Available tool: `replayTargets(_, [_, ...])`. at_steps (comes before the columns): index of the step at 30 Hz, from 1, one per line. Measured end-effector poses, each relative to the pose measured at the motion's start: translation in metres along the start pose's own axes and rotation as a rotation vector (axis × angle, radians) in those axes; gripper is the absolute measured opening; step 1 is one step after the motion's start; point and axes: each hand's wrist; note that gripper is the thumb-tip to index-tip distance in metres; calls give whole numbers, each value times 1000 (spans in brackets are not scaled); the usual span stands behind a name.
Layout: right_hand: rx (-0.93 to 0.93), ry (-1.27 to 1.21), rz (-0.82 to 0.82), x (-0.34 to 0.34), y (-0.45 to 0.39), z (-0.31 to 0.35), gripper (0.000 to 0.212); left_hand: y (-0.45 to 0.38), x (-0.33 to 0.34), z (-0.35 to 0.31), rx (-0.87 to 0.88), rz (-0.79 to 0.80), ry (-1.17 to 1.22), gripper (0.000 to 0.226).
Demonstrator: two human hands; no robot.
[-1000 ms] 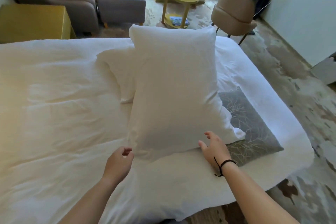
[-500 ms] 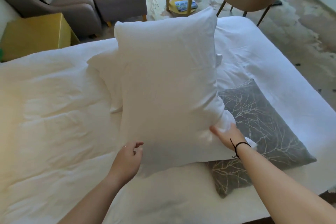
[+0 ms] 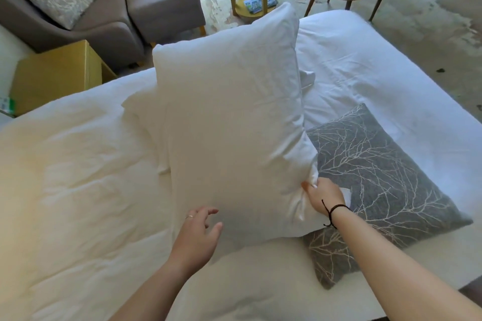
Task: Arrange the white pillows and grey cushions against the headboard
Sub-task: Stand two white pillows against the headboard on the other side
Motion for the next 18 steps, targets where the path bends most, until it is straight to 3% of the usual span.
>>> replayTargets(7, [-201,25,62,42,72,56,37,4,-11,-17,117,-68,35,24])
replayTargets(11, [-351,65,125,72,130,100,43,20,-39,-31,183,-201,54,24])
replayTargets(15, [-484,119,239,119,185,139,43,39,-76,-25,155,-358,-2,41])
replayTargets(18, [-603,198,367,158,218,162,41,52,-93,-5,75,-368,-50,63])
Point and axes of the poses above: each hand's wrist, its own y-axis away from the middle knuckle, its own x-axis out of the palm, z = x × y, and after that the axes turned 12 degrees about z, right-handed
